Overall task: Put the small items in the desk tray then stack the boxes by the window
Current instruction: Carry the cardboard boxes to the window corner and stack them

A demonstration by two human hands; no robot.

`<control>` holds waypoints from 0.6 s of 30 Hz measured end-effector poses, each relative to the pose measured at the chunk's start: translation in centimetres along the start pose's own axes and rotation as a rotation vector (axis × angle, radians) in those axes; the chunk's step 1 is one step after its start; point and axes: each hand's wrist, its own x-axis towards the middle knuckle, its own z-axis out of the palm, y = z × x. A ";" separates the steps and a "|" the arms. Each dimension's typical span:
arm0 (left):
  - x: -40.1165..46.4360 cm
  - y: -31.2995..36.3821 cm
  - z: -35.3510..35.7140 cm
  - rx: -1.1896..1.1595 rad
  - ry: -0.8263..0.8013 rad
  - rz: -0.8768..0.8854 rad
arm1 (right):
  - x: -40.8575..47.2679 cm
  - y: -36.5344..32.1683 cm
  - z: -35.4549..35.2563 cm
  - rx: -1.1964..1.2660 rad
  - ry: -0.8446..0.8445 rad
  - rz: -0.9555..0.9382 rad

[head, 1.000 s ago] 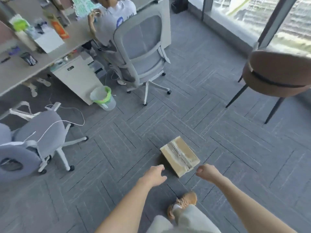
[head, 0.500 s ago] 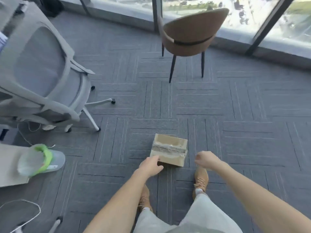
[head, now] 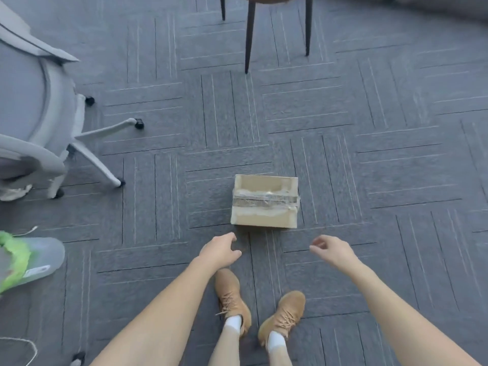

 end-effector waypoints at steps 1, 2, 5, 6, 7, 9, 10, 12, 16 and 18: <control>1.8 -0.8 1.1 -0.017 0.002 -0.015 | 1.9 0.7 1.5 0.019 0.002 0.010; 3.7 -1.6 2.3 -0.030 0.003 -0.029 | 3.8 1.5 3.1 0.042 0.004 0.018; 9.3 -4.2 5.8 -0.081 -0.009 -0.080 | 9.5 4.2 7.7 0.084 -0.006 0.044; 11.1 -4.9 7.0 -0.100 -0.008 -0.098 | 11.2 5.1 9.1 0.096 -0.017 0.057; 12.8 -5.5 8.0 -0.116 -0.002 -0.116 | 12.8 6.0 10.3 0.110 -0.024 0.069; 16.3 -6.5 10.1 -0.158 0.014 -0.149 | 15.9 7.6 12.4 0.142 -0.027 0.088; 17.9 -6.8 11.1 -0.183 0.023 -0.158 | 17.4 8.3 13.3 0.157 -0.015 0.092; 21.0 -7.2 12.9 -0.223 0.047 -0.174 | 20.6 9.6 14.9 0.196 0.027 0.093; 27.2 -8.2 15.7 -0.258 0.106 -0.215 | 26.5 11.2 17.7 0.294 0.083 0.118; 29.9 -8.9 16.7 -0.285 0.143 -0.228 | 29.3 11.7 18.4 0.339 0.083 0.128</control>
